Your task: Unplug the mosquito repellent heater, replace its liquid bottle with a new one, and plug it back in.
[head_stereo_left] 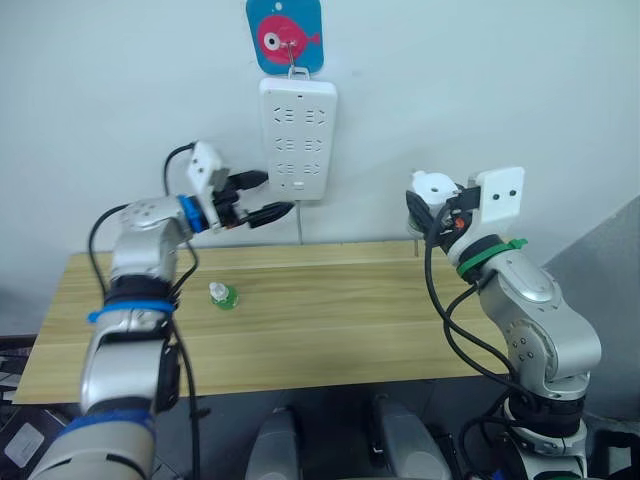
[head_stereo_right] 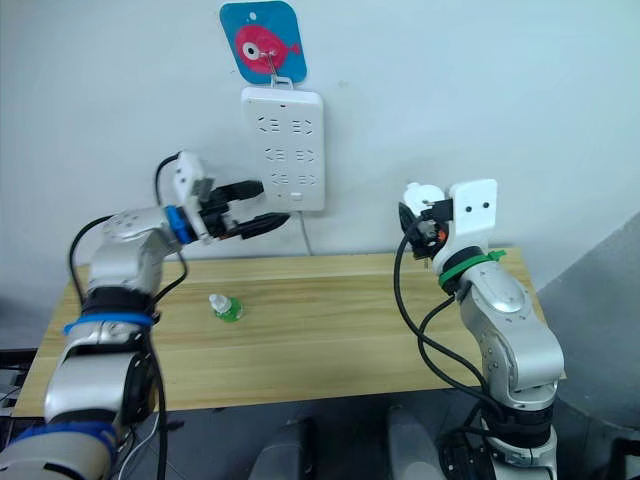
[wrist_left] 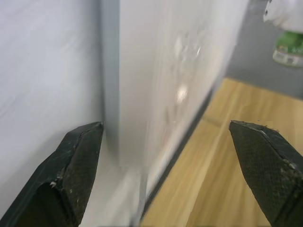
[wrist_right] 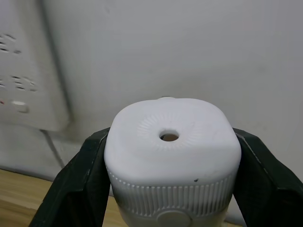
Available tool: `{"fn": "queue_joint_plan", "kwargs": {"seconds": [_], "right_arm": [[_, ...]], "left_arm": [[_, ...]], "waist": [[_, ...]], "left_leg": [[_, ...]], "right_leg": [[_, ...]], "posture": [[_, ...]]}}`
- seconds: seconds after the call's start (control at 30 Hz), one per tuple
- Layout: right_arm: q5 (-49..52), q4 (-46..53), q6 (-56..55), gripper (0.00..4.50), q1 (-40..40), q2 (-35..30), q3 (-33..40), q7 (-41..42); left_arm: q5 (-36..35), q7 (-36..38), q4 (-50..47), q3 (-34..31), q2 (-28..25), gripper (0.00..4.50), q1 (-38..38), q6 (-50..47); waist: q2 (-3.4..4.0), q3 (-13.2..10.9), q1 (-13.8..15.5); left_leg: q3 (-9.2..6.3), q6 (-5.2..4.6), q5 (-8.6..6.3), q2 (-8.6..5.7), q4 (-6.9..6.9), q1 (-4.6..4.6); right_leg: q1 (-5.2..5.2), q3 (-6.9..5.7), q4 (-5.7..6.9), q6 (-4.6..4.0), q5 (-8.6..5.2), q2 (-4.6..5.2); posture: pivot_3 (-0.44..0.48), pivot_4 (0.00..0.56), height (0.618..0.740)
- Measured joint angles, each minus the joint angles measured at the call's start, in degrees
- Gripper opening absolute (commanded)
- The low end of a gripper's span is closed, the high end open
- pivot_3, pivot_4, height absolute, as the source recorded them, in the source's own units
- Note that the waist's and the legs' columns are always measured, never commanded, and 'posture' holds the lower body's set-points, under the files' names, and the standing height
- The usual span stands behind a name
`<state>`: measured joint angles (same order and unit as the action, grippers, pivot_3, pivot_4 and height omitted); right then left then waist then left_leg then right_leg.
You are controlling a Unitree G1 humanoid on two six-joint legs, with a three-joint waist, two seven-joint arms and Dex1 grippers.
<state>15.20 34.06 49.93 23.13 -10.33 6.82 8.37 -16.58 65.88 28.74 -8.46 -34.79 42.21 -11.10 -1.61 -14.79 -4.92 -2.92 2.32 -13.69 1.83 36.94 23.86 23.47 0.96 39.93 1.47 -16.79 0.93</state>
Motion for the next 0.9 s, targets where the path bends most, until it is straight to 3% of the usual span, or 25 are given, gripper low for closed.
{"fn": "queue_joint_plan", "kwargs": {"seconds": [0.23, 0.37, 0.47, 0.57, 0.63, 0.9], "right_arm": [[2.1, -1.9, -1.3, 3.02, -0.2, 0.4, 1.4, 0.5], [4.7, -2.2, -0.3, 3.02, -0.1, 2.0, 4.3, -0.3], [13.4, -2.5, 6.2, 3.02, 1.5, 9.3, 13.3, -5.1], [27.7, -3.8, 13.1, 3.02, 4.8, 16.9, 25.5, -14.4], [36.8, -4.5, 15.3, 3.02, 5.3, 18.2, 30.2, -20.2], [64.4, -7.7, 12.0, 3.02, 0.4, 14.7, 31.6, -36.3]], "left_arm": [[-6.2, -5.0, -26.3, -0.9, -0.4, 4.48, -13.6, -11.1], [-6.6, -7.4, -35.2, 1.3, 2.2, 4.48, -16.9, -10.5], [-5.2, -9.0, -40.1, 6.3, 6.7, 4.48, -19.6, -5.9], [-2.4, -10.5, -40.1, 11.7, 11.9, 4.48, -19.6, 0.2], [-0.9, -11.7, -39.0, 14.0, 15.0, 4.48, -18.7, 3.9], [2.4, -14.4, -28.1, 18.9, 24.0, 4.48, -16.4, 14.6]], "waist": [[0.04, 0.0, 2.4], [0.04, 0.0, 3.1], [0.03, 0.0, 3.2], [0.04, 0.0, 3.1], [0.05, 0.0, 3.0], [0.09, 0.0, 1.5]], "left_leg": [[-0.02, 0.17, 0.09, -0.15, 0.02, 0.26], [0.08, 0.36, 0.20, -0.27, 0.06, 0.22], [0.06, 0.37, 0.21, -0.24, 0.03, 0.25], [0.06, 0.36, 0.21, -0.17, 0.00, 0.26], [0.13, 0.35, 0.20, -0.18, -0.02, 0.27], [0.41, 0.31, 0.19, -0.24, 0.02, 0.32]], "right_leg": [[-0.03, 0.00, -0.32, 0.02, -0.01, 0.20], [-0.24, 0.07, -0.61, 0.15, 0.07, 0.32], [-0.26, 0.06, -0.69, 0.15, 0.11, 0.32], [-0.24, 0.05, -0.69, 0.14, 0.12, 0.32], [-0.24, 0.05, -0.71, 0.14, 0.11, 0.30], [-0.24, 0.08, -0.74, 0.15, 0.11, 0.25]], "posture": [[-0.014, 0.243, 0.740], [-0.023, 0.243, 0.740], [-0.045, 0.248, 0.740], [-0.065, 0.251, 0.740], [-0.082, 0.255, 0.740], [-0.111, 0.263, 0.740]]}}
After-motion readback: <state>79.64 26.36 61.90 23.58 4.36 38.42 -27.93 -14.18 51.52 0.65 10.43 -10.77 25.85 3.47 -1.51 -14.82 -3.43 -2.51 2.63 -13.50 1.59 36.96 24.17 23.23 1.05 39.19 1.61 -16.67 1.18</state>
